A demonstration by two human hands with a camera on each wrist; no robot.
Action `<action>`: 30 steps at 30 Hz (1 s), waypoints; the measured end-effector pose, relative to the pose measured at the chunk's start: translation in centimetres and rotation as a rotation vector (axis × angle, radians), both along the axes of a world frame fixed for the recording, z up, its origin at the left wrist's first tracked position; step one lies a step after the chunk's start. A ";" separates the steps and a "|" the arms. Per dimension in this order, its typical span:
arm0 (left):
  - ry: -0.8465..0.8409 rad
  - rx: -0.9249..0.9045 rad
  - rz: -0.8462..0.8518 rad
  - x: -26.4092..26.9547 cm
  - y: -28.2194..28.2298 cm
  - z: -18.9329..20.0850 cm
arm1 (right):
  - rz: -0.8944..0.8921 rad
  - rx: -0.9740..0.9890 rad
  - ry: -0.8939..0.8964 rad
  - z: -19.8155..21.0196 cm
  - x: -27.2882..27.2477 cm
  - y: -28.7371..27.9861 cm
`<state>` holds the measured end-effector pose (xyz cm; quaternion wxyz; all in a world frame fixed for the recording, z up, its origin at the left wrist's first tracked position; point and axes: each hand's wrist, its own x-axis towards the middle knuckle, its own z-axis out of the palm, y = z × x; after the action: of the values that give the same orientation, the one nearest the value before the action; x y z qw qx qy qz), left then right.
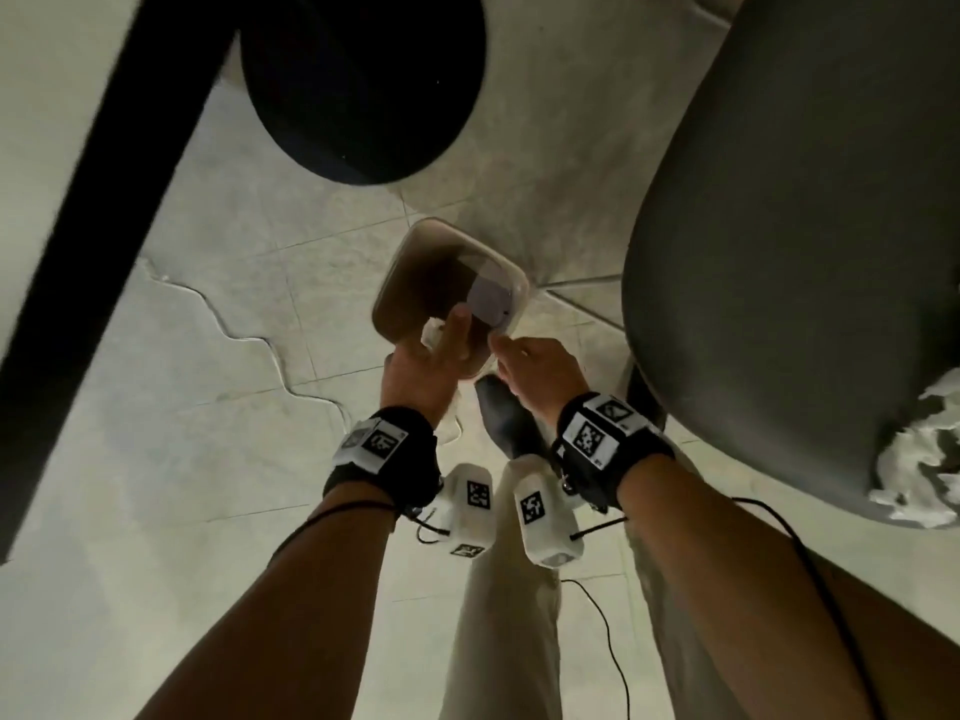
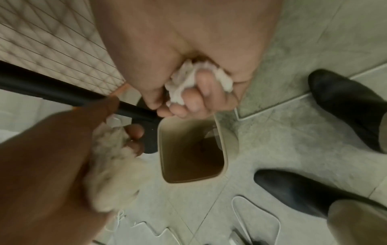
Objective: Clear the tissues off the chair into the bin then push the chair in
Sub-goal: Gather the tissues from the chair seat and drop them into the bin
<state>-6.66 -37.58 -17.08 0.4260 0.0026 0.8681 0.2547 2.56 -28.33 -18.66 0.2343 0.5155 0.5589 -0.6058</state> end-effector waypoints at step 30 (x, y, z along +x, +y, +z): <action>0.008 -0.052 -0.195 -3.3 -0.5 -10.6 | -0.217 -0.295 0.197 -7.6 -1.3 0.5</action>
<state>-9.93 -38.13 -27.67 0.4451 0.0770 0.8718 0.1895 1.21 -27.83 -26.25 0.1846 0.4711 0.4254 -0.7503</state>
